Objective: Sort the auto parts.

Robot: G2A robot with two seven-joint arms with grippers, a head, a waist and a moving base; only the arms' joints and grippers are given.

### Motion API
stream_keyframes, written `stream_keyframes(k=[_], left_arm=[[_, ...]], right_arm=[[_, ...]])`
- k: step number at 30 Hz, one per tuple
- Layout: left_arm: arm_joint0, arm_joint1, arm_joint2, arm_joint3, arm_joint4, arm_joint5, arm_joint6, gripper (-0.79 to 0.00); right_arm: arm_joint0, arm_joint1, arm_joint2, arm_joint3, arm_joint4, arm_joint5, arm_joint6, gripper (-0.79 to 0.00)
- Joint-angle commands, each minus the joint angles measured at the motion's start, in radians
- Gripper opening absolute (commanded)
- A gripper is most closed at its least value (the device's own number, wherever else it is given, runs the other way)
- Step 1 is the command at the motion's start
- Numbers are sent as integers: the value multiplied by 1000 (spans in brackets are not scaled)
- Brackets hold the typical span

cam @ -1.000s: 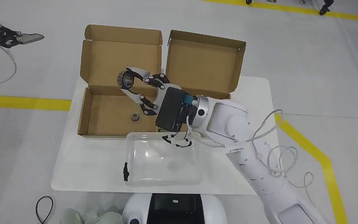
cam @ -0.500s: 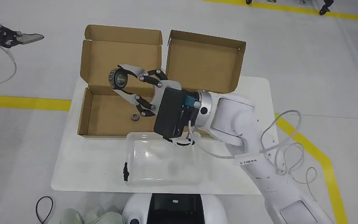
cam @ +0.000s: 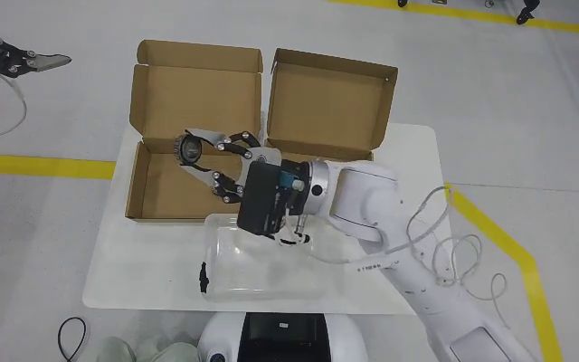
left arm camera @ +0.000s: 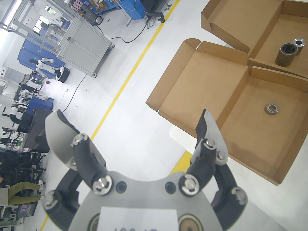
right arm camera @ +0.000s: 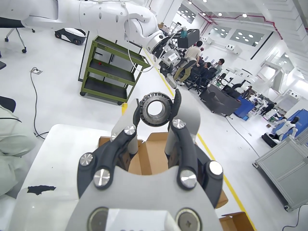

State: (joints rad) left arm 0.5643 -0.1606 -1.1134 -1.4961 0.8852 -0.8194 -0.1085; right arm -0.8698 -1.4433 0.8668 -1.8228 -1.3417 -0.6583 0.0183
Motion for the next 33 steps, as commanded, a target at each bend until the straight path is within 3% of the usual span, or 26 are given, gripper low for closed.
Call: stream_keyframes(k=[1,15,22,33], left_arm=[[0,0,0,0,0,0,0,0],[0,0,0,0,0,0,0,0],[0,0,0,0,0,0,0,0],[0,0,0,0,0,0,0,0]], right_arm=[[-5,-1,-7,17,-3,5,2,-785],[-32,-14,-73,219,4,50,1,-785],[-23,-34,-126,333,23,108,59,-785],[75,-94,-218,546,92,199,227,-785]])
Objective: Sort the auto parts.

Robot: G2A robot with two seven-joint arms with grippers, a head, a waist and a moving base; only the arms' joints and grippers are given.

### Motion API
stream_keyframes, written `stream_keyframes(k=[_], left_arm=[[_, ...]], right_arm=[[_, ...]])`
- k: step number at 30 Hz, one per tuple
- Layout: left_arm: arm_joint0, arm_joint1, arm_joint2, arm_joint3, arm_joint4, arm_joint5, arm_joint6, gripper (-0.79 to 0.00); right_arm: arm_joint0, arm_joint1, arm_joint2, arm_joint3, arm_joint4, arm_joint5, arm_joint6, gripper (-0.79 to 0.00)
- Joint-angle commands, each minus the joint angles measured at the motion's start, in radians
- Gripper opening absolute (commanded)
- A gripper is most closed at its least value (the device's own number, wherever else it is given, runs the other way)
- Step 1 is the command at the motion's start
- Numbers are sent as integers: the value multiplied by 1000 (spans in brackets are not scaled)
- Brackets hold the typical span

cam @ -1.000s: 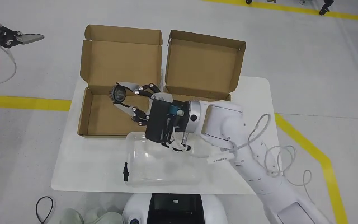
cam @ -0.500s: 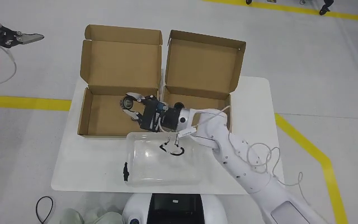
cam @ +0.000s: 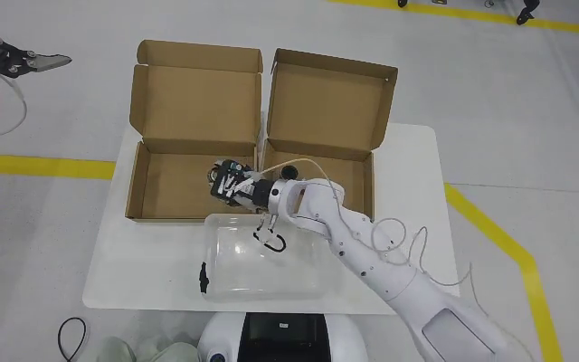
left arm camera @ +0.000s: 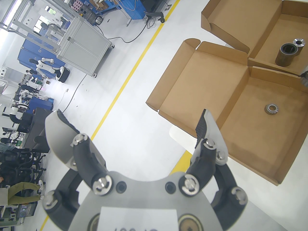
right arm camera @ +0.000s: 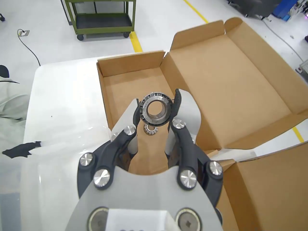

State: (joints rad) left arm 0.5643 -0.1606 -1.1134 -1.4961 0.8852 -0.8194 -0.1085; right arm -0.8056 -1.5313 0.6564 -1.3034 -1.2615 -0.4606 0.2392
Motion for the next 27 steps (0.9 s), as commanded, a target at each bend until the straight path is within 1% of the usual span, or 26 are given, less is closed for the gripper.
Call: stream_keyframes(k=[1,6,12,19,26,27], left_arm=[[0,0,0,0,0,0,0,0],[0,0,0,0,0,0,0,0],[0,0,0,0,0,0,0,0],[0,0,0,0,0,0,0,0],[0,0,0,0,0,0,0,0],[0,0,0,0,0,0,0,0]], right_arm=[[22,-14,-15,54,25,1,10,-785],[83,-56,-63,191,72,15,41,-785],[156,-117,-122,345,107,45,75,-785],[217,-189,-178,476,127,79,90,-785],[259,-246,-207,578,135,80,92,-785],[264,-253,-208,593,137,82,91,-773]])
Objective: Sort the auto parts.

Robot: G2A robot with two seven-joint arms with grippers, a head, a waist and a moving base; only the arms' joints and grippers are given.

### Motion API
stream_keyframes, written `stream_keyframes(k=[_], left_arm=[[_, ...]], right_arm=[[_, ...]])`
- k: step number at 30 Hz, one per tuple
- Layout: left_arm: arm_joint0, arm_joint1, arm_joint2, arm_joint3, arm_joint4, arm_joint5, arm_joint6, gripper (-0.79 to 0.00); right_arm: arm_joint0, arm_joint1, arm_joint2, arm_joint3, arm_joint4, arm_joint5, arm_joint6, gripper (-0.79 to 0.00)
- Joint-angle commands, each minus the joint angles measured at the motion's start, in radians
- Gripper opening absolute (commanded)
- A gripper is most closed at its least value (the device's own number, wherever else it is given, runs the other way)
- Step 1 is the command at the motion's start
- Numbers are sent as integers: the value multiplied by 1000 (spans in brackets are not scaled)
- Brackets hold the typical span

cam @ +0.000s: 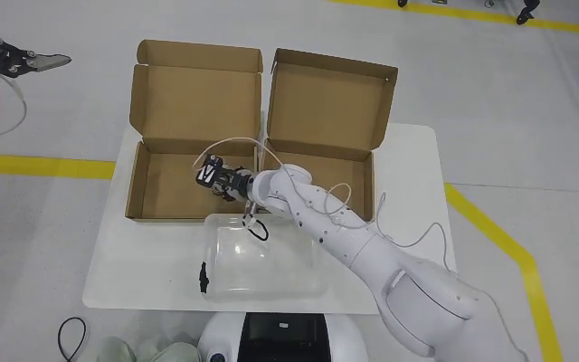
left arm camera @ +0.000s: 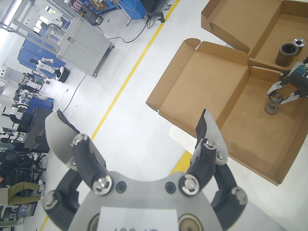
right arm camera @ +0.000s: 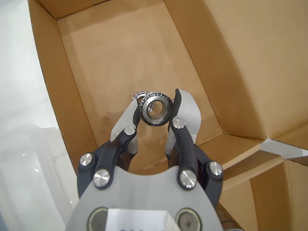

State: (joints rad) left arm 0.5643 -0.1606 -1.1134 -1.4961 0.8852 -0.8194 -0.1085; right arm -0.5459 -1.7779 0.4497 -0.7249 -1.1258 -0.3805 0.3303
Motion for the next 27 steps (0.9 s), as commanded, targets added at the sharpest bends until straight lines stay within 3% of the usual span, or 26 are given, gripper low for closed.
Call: stream_keyframes(k=[1,4,10,14,20,27], left_arm=[[0,0,0,0,0,0,0,0],[0,0,0,0,0,0,0,0],[0,0,0,0,0,0,0,0],[0,0,0,0,0,0,0,0],[0,0,0,0,0,0,0,0],[0,0,0,0,0,0,0,0]], right_arm=[[9,-13,-3,29,3,3,-1,-773],[20,-31,-5,73,6,8,-3,-757],[36,-59,-7,139,5,7,-17,-548],[43,-73,-4,170,4,5,-31,-477],[47,-85,4,196,-1,-7,-69,-477],[33,-69,34,157,-22,-65,-211,-480]])
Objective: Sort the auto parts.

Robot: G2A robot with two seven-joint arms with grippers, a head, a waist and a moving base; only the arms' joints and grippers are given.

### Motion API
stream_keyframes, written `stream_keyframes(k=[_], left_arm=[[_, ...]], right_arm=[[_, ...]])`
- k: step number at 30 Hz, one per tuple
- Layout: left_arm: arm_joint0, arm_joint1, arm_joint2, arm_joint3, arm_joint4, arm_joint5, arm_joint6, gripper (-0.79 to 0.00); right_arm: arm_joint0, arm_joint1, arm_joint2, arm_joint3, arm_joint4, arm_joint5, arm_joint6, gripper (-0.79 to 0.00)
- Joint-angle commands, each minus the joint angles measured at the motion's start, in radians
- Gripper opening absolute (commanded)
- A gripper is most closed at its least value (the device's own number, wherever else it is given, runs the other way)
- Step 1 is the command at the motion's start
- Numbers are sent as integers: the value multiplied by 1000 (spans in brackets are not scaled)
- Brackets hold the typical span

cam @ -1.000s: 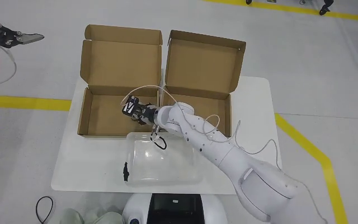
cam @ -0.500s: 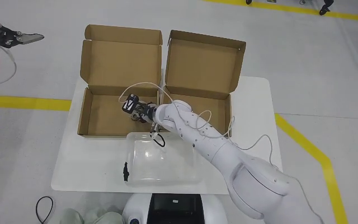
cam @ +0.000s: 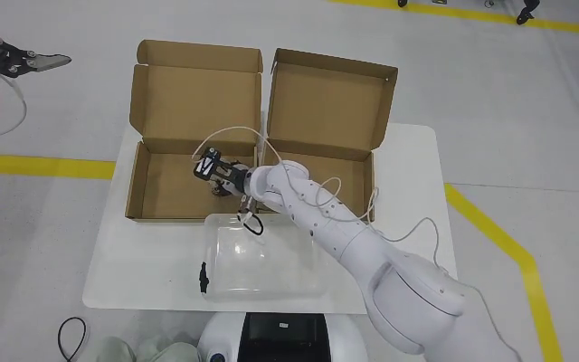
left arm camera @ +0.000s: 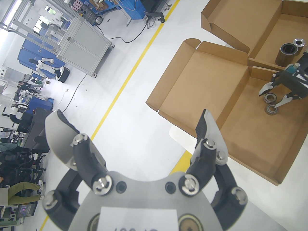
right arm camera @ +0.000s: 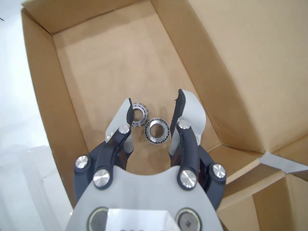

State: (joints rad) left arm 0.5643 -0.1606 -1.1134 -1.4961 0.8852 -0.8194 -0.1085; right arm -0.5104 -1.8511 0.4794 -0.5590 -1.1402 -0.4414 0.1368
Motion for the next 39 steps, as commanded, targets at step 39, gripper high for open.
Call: stream_keyframes(k=[39], left_arm=[[0,0,0,0,0,0,0,0]], right_arm=[[-1023,418,772,-1300,-412,-64,-103,-434]])
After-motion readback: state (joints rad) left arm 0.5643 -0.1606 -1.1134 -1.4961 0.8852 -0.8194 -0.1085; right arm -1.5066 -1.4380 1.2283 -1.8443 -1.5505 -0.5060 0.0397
